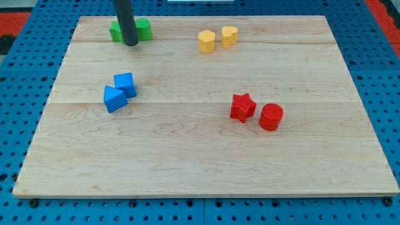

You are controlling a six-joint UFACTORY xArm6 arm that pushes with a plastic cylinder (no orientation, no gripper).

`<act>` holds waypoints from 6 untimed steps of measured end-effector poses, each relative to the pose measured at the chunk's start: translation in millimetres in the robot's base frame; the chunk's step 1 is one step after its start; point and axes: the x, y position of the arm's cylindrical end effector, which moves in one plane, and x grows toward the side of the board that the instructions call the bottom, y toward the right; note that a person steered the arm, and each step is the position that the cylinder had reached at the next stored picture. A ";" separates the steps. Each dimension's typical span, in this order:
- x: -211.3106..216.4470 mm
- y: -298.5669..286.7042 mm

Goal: Place the green circle parallel to the yellow hexagon

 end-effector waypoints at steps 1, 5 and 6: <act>1.3 30.3; -53.7 83.9; -70.3 83.9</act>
